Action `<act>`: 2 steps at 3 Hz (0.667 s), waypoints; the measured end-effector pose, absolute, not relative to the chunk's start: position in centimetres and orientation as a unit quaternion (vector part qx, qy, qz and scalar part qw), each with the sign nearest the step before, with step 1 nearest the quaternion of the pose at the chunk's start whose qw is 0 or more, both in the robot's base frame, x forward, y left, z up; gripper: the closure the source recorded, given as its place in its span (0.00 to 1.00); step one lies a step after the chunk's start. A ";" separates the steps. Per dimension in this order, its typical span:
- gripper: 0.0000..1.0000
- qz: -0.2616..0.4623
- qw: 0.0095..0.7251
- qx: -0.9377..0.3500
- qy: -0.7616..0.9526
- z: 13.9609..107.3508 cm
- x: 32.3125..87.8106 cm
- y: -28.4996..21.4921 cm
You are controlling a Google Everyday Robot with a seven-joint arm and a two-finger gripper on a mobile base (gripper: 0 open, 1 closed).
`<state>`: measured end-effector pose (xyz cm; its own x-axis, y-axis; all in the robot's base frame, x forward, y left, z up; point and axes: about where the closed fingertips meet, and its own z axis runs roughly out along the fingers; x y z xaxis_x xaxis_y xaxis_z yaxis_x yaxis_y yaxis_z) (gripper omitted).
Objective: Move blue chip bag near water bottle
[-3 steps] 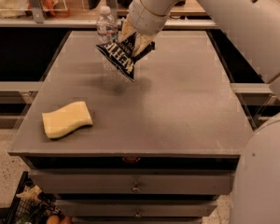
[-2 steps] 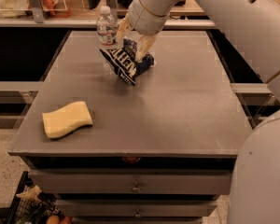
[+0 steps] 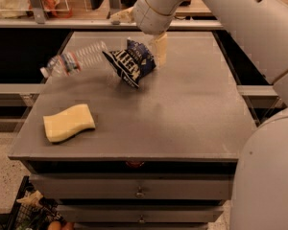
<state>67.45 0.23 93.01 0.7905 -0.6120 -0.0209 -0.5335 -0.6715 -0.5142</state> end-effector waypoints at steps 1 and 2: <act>0.00 -0.094 0.280 -0.898 0.327 95.1 68.9 -1.0; 0.00 -0.094 0.280 -0.898 0.327 95.1 68.9 -1.0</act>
Offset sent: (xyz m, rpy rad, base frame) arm 0.0180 -0.0220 0.0328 0.0586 -0.0620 -0.0539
